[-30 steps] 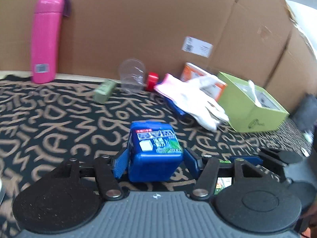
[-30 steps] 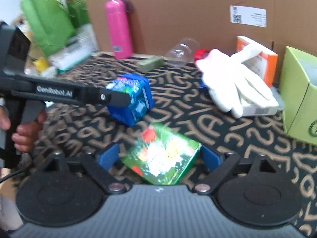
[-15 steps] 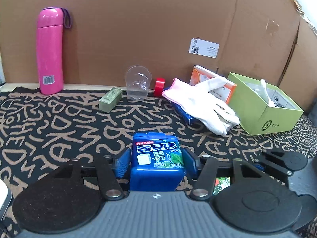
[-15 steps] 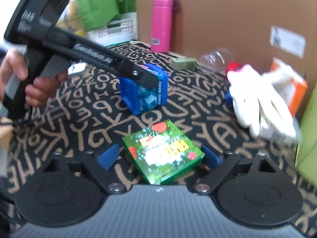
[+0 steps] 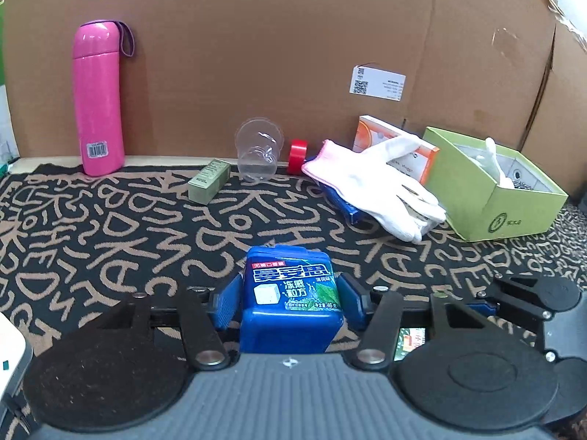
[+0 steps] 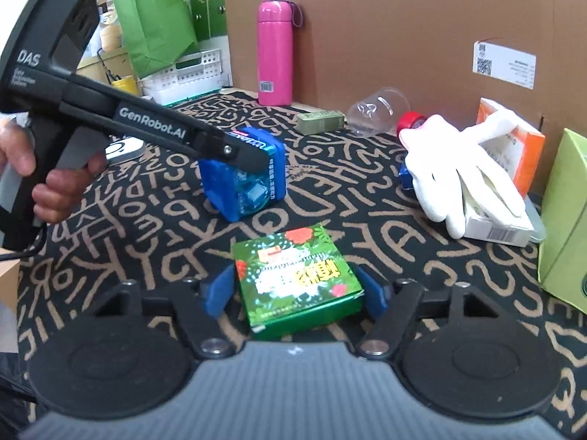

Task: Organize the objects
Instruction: 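Carry both items into the lime-green box and open both tools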

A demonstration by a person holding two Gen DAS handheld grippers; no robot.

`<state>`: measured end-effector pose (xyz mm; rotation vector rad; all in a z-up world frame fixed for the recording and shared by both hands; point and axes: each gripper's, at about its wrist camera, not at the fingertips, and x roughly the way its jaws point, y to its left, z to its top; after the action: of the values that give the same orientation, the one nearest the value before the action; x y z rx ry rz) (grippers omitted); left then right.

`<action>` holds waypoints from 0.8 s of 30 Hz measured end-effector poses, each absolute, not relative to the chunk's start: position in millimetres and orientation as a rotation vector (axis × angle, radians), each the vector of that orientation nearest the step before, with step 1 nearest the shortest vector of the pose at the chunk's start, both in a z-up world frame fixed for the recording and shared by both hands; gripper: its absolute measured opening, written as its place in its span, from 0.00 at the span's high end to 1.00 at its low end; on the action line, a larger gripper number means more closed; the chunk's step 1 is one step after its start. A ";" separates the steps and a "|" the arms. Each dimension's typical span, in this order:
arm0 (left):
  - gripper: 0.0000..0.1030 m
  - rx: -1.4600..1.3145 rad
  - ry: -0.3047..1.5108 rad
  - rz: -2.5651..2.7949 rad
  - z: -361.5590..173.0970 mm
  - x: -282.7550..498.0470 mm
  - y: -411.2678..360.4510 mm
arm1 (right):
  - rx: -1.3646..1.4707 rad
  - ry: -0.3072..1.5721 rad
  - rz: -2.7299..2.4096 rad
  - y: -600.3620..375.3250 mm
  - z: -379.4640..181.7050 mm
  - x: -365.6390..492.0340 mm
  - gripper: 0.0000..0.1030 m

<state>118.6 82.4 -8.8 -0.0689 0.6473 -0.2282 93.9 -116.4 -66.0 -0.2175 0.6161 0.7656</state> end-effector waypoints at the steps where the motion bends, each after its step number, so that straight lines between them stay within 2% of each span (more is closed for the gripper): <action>1: 0.42 -0.075 0.650 -0.236 -7.8 117.6 81.3 | -0.212 0.599 0.760 -118.6 -64.2 89.2 0.34; 13: 0.42 -0.037 0.586 -0.368 19.4 106.3 28.0 | -0.066 0.496 0.637 -181.3 -41.4 61.2 0.37; 24: 0.42 0.016 0.483 -0.560 52.9 121.6 -68.7 | 0.025 0.320 0.369 -272.3 -1.8 54.6 0.37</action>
<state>121.6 -68.7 52.9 0.0160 0.4826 -0.5600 54.6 -272.3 -1.8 0.0255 0.3200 0.3690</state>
